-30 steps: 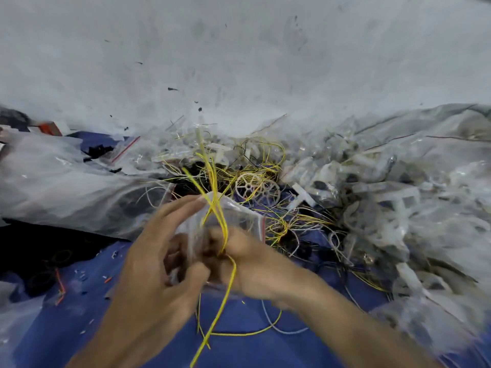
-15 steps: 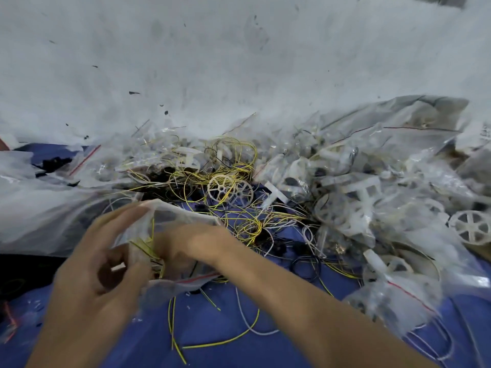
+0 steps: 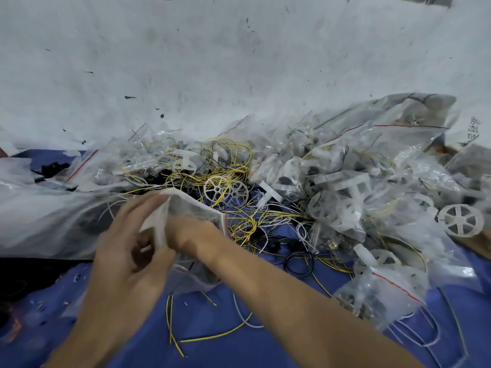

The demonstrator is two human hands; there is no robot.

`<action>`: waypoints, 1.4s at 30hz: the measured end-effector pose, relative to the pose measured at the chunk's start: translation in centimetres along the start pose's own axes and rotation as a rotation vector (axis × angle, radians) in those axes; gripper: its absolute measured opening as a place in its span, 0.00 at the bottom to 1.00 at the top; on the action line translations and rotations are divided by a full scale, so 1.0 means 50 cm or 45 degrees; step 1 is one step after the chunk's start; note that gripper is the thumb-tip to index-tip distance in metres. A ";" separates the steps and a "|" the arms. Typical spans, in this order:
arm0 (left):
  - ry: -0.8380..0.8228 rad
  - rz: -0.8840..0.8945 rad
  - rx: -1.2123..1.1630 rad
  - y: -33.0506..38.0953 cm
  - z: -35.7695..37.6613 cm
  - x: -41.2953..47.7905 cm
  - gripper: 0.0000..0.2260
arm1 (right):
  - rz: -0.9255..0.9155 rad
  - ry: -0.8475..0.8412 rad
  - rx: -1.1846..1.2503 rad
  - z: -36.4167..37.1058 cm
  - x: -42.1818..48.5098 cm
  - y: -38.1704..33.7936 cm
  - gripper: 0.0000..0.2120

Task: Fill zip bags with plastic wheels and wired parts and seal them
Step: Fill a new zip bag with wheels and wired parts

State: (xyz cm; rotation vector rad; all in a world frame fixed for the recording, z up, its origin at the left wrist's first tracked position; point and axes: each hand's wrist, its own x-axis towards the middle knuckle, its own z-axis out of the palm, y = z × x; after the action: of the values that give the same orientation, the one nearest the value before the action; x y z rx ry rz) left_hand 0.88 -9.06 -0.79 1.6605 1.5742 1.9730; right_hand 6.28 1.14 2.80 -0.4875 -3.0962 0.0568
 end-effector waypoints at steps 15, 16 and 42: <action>-0.099 -0.128 0.294 0.023 0.020 0.032 0.23 | 0.603 0.819 -0.235 -0.009 -0.276 0.006 0.08; -0.162 -0.106 0.382 0.025 0.013 0.040 0.20 | 0.702 0.843 -0.319 0.009 -0.311 0.009 0.08; -1.117 -0.230 1.052 0.021 -0.106 0.166 0.28 | 0.619 1.003 1.982 -0.028 -0.289 0.178 0.15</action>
State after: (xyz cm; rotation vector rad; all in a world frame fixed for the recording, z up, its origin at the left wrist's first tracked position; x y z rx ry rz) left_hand -5.97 -7.40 6.15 2.0556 2.0654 0.2991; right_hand 22.76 5.20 3.84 -0.7654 -1.3985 1.5556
